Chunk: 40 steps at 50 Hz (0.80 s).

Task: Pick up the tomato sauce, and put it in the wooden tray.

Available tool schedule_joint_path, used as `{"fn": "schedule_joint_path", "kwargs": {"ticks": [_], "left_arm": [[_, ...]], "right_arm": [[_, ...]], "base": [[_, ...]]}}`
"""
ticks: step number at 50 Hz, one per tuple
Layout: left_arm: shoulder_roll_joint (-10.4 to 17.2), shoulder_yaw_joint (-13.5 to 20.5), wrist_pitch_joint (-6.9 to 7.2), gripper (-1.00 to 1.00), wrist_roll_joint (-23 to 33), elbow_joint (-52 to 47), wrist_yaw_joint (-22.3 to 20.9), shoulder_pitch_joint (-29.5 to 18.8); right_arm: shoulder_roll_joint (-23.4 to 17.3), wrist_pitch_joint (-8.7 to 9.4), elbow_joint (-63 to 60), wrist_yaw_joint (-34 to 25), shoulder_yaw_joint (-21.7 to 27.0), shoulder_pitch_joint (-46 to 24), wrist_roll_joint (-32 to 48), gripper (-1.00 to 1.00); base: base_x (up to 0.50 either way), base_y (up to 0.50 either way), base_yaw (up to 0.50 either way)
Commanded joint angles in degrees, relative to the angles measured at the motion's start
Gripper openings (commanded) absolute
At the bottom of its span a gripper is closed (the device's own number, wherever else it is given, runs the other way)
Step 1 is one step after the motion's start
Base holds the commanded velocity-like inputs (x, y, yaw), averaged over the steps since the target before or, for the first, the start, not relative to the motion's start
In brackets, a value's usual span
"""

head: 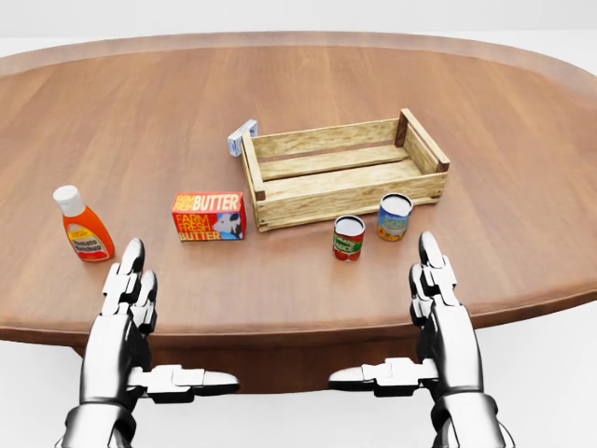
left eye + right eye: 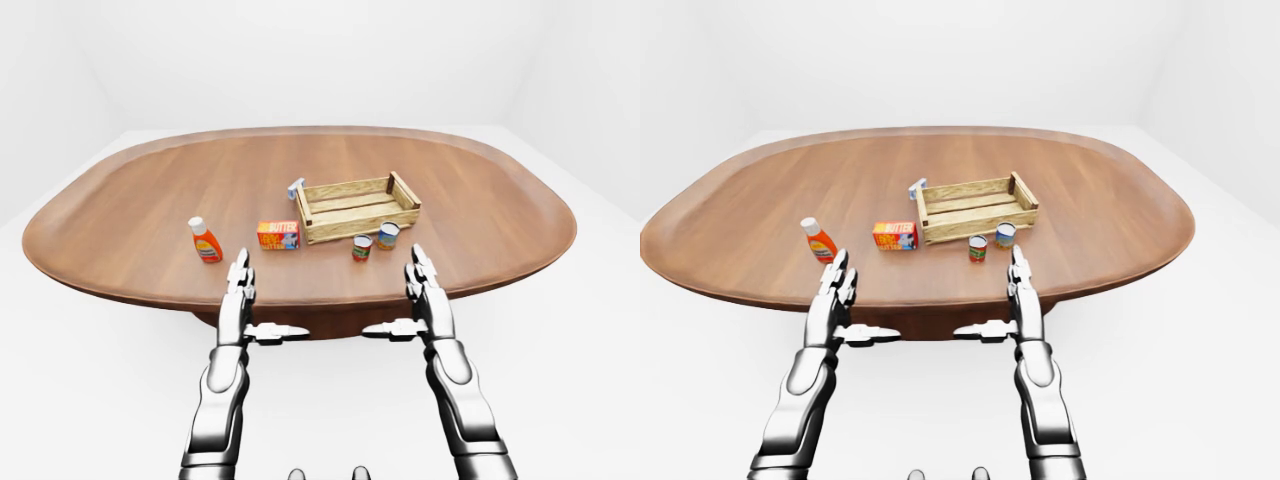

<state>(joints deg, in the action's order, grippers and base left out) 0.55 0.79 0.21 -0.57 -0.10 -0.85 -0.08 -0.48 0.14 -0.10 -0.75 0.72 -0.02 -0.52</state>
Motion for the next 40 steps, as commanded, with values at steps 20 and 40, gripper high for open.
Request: {"fn": "schedule_joint_path", "kwargs": {"ticks": [20,40], "left_arm": [[1.9,5.2,4.79,1.0,-3.5,-16.6,-4.1,2.0],[1.5,5.5,4.79,1.0,-3.6,-17.8,-4.5,2.4]], "right_arm": [[0.0,4.86,-11.8,-2.7,-1.7,4.1,2.2,1.0],[0.1,4.86,-12.8,-3.2,-1.9,4.6,2.5,1.0]], "base": [[0.08,0.0,0.0],[0.5,0.0,0.0]]}}
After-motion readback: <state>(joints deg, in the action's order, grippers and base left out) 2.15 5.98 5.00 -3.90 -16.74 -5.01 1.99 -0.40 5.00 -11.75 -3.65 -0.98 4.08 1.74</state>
